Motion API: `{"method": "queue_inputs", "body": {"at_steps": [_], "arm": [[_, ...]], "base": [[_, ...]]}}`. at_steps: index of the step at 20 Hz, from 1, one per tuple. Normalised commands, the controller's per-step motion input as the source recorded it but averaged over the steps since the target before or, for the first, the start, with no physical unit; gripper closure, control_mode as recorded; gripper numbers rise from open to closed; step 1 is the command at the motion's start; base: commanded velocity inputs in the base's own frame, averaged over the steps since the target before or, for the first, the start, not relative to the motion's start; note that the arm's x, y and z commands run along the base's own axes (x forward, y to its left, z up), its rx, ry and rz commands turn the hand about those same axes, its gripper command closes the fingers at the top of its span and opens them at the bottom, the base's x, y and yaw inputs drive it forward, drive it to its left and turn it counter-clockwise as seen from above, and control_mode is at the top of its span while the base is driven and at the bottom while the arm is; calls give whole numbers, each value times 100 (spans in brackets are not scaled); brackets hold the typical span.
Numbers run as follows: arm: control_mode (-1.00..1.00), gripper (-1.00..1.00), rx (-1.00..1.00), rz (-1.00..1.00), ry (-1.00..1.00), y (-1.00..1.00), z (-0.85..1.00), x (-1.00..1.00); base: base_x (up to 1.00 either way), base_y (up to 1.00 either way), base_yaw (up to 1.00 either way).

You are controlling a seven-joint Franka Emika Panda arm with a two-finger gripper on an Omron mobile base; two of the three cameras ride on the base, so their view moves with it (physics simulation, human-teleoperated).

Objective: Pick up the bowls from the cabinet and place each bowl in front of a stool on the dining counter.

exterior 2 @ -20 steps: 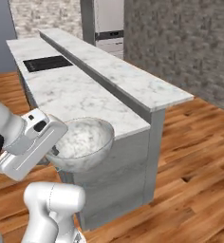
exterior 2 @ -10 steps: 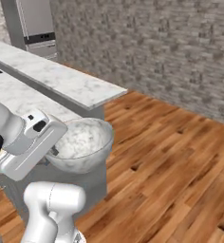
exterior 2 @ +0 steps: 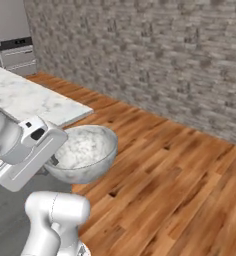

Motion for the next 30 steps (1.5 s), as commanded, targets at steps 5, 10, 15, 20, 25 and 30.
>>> {"method": "queue_inputs", "body": {"at_steps": [5,10,15,20,25,30], "arm": [[100,100,0,0,0,0,0,0],[100,100,0,0,0,0,0,0],[100,100,0,0,0,0,0,0],[100,100,0,0,0,0,0,0],[100,100,0,0,0,0,0,0],[100,100,0,0,0,0,0,0]], "base": [[93,-39,15],[100,-64,37],[99,-53,42],[100,-28,38],[100,-16,37],[100,-34,38]]}}
